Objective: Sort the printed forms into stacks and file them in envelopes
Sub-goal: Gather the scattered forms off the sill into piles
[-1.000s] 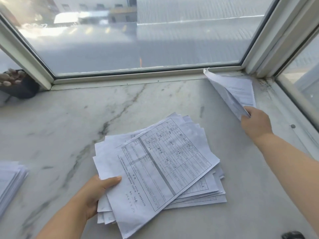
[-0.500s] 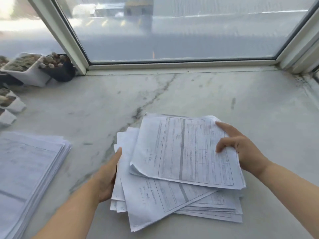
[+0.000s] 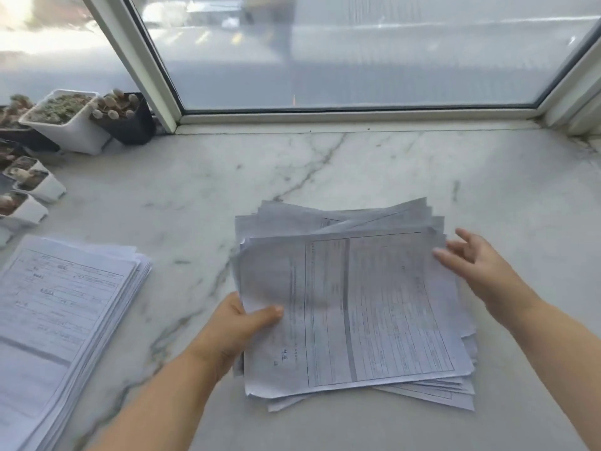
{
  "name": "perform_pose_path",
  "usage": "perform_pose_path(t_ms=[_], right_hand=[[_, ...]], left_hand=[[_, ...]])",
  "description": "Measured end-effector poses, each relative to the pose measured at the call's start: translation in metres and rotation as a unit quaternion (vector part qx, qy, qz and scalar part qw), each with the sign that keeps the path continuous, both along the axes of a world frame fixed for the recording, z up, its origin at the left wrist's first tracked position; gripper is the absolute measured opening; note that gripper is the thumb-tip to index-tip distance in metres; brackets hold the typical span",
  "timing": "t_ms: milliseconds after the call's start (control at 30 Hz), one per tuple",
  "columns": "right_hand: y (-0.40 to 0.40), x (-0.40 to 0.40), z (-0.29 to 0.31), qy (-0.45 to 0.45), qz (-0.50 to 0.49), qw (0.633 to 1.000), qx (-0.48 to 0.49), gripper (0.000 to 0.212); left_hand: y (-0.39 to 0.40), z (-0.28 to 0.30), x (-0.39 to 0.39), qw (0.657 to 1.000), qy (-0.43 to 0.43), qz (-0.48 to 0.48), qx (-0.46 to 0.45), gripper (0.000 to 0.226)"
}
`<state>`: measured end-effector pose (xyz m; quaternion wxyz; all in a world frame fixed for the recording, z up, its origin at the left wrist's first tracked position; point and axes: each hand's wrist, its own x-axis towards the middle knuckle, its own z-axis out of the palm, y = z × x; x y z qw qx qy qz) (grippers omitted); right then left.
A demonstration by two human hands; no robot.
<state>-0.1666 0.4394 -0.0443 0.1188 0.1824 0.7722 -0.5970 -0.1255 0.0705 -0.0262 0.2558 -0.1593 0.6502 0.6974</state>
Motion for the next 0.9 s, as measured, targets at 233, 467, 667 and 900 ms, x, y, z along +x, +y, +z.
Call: perform_pose_path(t_ms=[233, 467, 667, 900], right_hand=[[-0.017, 0.005, 0.059, 0.090, 0.005, 0.975, -0.205, 0.052], [-0.038, 0.009, 0.112, 0.247, 0.079, 0.942, -0.211, 0.056], [-0.086, 0.019, 0.039, 0.124, -0.025, 0.985, -0.117, 0.022], [-0.077, 0.007, 0.052, 0.209, 0.014, 0.962, -0.173, 0.035]], left_hand=[[-0.016, 0.072, 0.004, 0.978, 0.197, 0.020, -0.063, 0.013], [-0.058, 0.099, -0.017, 0.949, 0.302, 0.077, -0.046, 0.041], [-0.044, 0.044, -0.016, 0.962, 0.216, 0.155, -0.055, 0.020], [-0.058, 0.052, -0.022, 0.954, 0.264, 0.142, -0.016, 0.031]])
